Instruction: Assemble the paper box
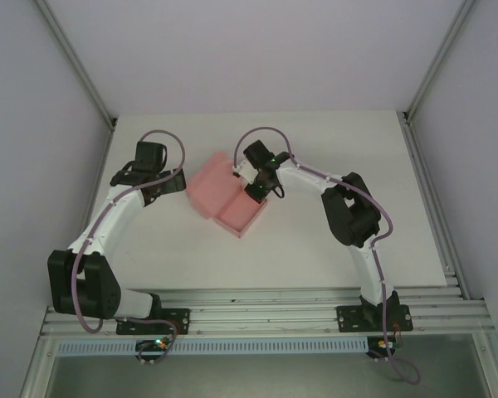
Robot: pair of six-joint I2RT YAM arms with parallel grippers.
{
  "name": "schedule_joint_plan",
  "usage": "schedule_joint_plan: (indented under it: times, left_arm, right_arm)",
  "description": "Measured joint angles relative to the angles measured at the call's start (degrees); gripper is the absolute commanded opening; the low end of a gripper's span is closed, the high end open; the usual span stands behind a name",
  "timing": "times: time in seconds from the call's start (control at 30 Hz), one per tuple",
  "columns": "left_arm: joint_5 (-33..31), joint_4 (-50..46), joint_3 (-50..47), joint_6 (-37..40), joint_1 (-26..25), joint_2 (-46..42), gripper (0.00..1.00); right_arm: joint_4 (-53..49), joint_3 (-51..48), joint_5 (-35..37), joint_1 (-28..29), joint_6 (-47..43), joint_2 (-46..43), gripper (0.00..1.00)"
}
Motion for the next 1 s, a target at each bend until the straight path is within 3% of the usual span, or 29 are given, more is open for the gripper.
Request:
schedule_joint_plan:
  times: [0.17,0.3,0.47,0.53,0.6,0.73,0.8,0.9,1.0]
  left_arm:
    - [-0.74,0.04,0.0,-1.27,0.0,0.0,1.0]
    - [-0.81,0.39,0.0,-2.1,0.0,0.0,1.0]
    - [1.25,1.4,0.0,-2.08,-0.02,0.0,1.0]
    - [2.82,2.32,-0.07,-1.81,-0.04,0.0,1.0]
    - [4.96,3.82,-0.55,-0.96,-0.15,-0.11,1.0]
    - [11.89,6.01,-1.51,1.88,-0.96,-0.15,1.0]
    - [16.39,7.21,-1.55,4.04,-2.08,-0.15,1.0]
    - [23.28,9.22,-1.55,8.07,-4.09,-0.15,1.0]
    - [30.16,11.41,-1.27,12.5,-6.34,0.46,1.0]
  right_arm:
    - [0.63,-4.79,13.0,1.2,15.85,-3.08,0.01]
    - [-4.98,-8.87,23.91,2.34,34.91,-5.97,0.0]
    - [-7.58,-15.91,27.15,3.04,49.55,-10.64,0.0]
    - [-7.48,-18.08,27.19,3.26,52.11,-12.37,0.1]
    - [-7.1,-19.71,27.19,3.54,53.29,-13.9,0.29]
    - [-6.86,-20.37,27.3,3.67,52.04,-15.76,0.5]
    - [-5.81,-20.65,27.32,3.65,50.53,-17.55,0.58]
    - [-1.75,-22.8,25.68,2.95,46.01,-22.75,0.83]
    - [3.45,-25.57,21.57,0.5,39.56,-28.37,0.99]
